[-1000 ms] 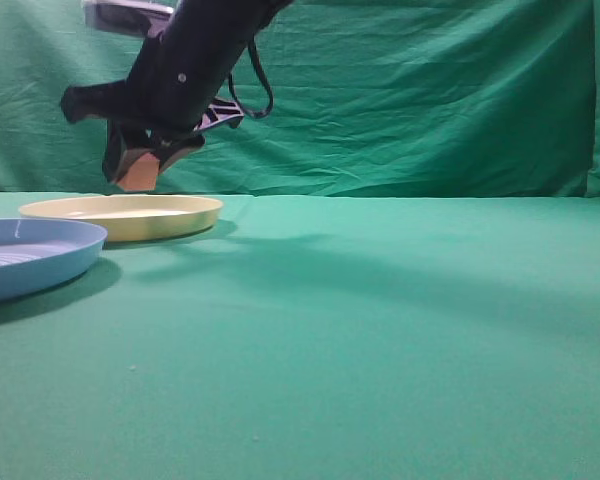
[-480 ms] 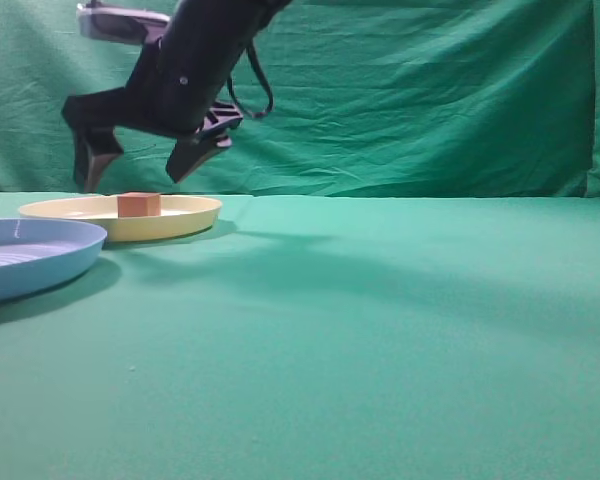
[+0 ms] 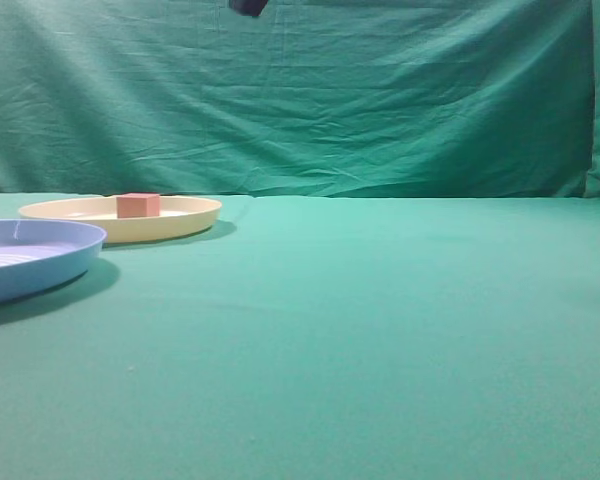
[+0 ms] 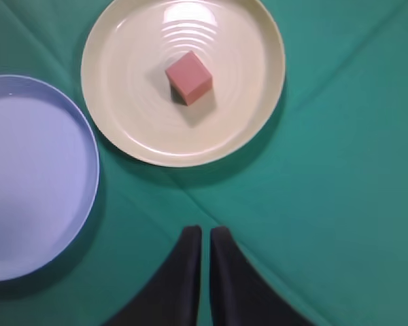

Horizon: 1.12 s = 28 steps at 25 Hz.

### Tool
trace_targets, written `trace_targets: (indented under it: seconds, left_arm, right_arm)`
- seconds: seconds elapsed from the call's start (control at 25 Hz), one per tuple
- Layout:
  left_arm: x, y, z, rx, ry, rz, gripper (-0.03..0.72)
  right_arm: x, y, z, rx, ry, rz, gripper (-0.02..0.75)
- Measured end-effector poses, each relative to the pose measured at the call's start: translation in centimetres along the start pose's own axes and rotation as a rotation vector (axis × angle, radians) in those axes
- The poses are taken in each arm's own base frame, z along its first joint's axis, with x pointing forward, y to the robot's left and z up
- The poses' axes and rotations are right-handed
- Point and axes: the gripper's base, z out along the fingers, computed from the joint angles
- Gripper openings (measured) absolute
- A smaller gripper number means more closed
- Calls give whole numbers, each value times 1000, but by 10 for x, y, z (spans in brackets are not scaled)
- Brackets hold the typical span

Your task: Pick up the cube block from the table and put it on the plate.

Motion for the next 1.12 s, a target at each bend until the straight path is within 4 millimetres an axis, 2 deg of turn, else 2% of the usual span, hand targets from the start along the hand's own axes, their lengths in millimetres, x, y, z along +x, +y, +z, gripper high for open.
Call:
trace_targets:
  seconds: [0.08, 0.24, 0.4, 0.52, 0.68, 0.8, 1.12]
  left_arm:
    - [0, 0, 0, 0, 0, 0, 0]
    - [0, 0, 0, 0, 0, 0, 0]
    - [0, 0, 0, 0, 0, 0, 0]
    - [0, 0, 0, 0, 0, 0, 0]
    - [0, 0, 0, 0, 0, 0, 0]
    - [0, 0, 0, 0, 0, 0, 0]
    - [0, 0, 0, 0, 0, 0, 0]
  right_arm:
    - [1, -2, -24, 23, -26, 35, 0]
    - [15, 7, -72, 39, -67, 37, 0]
    - [44, 17, -106, 40, -63, 39, 0]
    - [69, 25, -130, 50, -123, 38, 0]
    - [108, 33, -152, 64, -189, 25, 0]
    - [135, 37, -163, 83, -162, 15, 0]
    - [191, 38, -176, 186, -167, 45, 0]
